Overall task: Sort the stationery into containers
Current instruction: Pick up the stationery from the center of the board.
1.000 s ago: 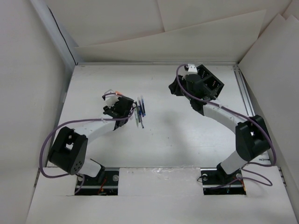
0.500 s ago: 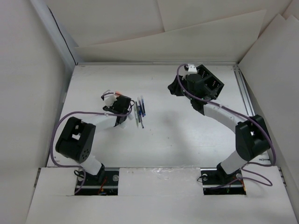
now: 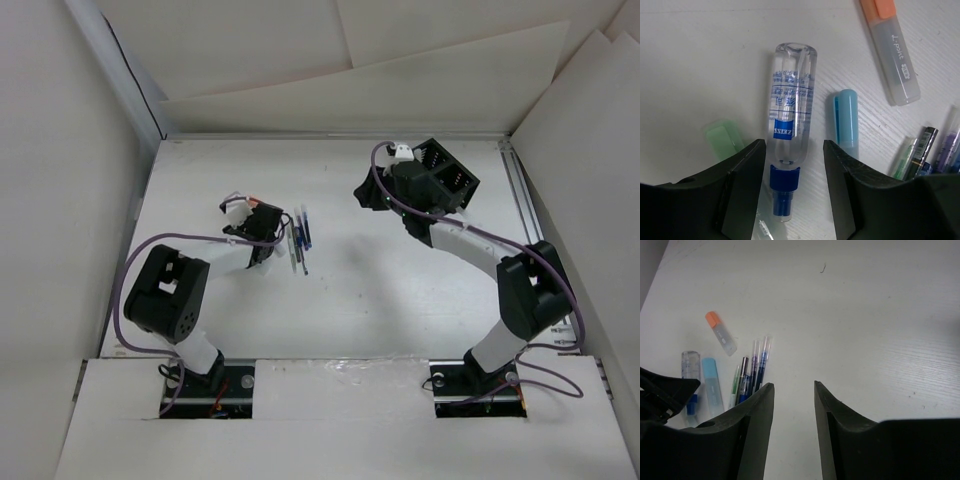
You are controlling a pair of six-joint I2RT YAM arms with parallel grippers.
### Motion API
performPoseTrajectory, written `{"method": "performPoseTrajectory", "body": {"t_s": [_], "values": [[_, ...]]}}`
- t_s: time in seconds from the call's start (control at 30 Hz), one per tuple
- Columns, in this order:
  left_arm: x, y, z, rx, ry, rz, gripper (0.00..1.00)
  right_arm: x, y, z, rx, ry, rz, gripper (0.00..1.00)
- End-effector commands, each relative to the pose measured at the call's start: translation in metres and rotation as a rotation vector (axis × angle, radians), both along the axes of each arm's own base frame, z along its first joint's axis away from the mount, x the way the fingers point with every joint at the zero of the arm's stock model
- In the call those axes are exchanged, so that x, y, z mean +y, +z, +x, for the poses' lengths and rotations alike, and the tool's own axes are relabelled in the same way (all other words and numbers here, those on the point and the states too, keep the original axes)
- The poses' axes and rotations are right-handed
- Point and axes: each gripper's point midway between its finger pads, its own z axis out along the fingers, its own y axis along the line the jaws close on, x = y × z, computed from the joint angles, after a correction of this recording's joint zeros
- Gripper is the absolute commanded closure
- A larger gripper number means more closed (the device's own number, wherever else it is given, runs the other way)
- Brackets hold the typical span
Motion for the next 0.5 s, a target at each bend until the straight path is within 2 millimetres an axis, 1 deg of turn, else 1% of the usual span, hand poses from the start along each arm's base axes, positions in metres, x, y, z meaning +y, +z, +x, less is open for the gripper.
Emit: {"method": "performPoseTrajectory", "body": {"t_s": [0.0,0.03,0.07,0.1,0.13,0.17,0.2,0.27,0.3,0.33,0.37,0.43,0.47], "values": [[-0.002,0.012,0.014,-0.025,0.012,0.007,0.54,0.012,0.022,0.004,-0.05,0.021,0.036,0.56],[-0.002,0.009,0.013,-0.02,0.018,0.004,0.54,0.012,0.022,0.004,-0.05,0.021,0.036,0.56],[-0.002,0.009,0.013,-0.02,0.018,0.004,0.54,0.012,0.022,0.004,-0.05,0.021,0.036,0.56],[-0.003,0.012,0.016,-0.028,0.018,0.0,0.55,0.011,0.027,0.003,-0.059,0.021,0.04,0.56],[-0.003,0.009,0.015,-0.02,0.018,0.004,0.55,0.011,0.027,0.003,-0.059,0.021,0.04,0.56],[0.0,0.008,0.016,-0.017,0.024,-0.002,0.55,0.013,0.027,0.002,-0.057,0.03,0.043,0.55],[-0.002,0.007,0.016,-0.012,0.015,-0.013,0.55,0.013,0.027,0.002,-0.057,0.03,0.043,0.55],[0.005,0.007,0.02,-0.015,0.033,-0.033,0.56,0.013,0.027,0.002,-0.057,0.03,0.043,0.55],[0.005,0.003,0.016,-0.001,0.028,-0.035,0.56,0.013,0.027,0.002,-0.057,0.03,0.043,0.55],[0.006,0.003,0.018,-0.008,0.033,-0.046,0.56,0.012,0.032,0.001,-0.067,0.03,0.048,0.55],[0.006,0.007,0.019,-0.016,0.033,-0.05,0.56,0.012,0.032,0.001,-0.067,0.03,0.048,0.55],[0.006,0.007,0.019,-0.017,0.033,-0.05,0.56,0.012,0.032,0.001,-0.067,0.03,0.048,0.55],[0.006,0.005,0.019,-0.005,0.033,-0.045,0.56,0.012,0.036,0.0,-0.075,0.03,0.052,0.55]]}}
